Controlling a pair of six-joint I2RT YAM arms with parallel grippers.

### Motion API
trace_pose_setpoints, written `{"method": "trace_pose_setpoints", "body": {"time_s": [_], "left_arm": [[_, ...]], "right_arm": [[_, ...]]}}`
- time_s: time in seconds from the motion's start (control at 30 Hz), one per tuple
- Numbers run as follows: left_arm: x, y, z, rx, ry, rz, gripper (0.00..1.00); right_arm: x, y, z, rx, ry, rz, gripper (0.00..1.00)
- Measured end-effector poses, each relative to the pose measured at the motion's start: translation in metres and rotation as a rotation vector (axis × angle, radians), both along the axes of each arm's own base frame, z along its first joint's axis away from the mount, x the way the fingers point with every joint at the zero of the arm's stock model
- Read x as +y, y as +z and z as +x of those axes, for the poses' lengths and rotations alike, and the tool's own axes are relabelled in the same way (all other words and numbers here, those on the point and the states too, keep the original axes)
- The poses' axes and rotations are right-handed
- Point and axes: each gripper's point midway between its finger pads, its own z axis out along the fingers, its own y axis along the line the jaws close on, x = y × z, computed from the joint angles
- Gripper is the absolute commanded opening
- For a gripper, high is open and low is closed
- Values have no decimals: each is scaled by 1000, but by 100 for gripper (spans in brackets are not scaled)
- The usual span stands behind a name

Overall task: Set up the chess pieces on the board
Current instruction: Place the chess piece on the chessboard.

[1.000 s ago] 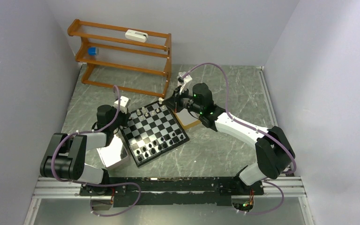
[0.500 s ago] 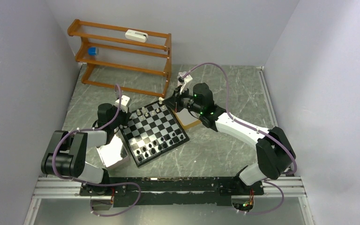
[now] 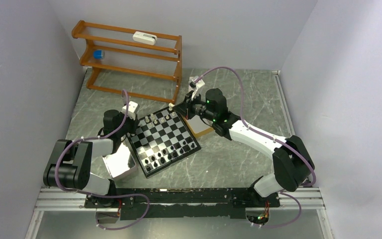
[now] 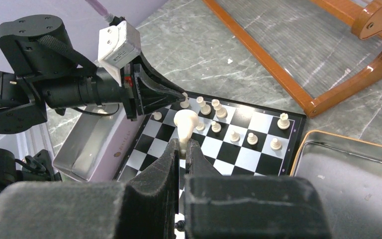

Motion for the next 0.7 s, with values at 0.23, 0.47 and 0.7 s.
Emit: {"method": "trace_pose_setpoints", "body": {"time_s": [0.23,0.47,0.7], "left_arm": [[0,1,0,-2,-1,0,23],[-2,1,-1,-2,-8,5,16],[-1,5,-3,-19,-1,13,16]], "right_arm": [[0,0,0,-1,0,0,0],[0,-1,0,1,0,-1,0],[0,-2,-1,2,2,-2,0]]}}
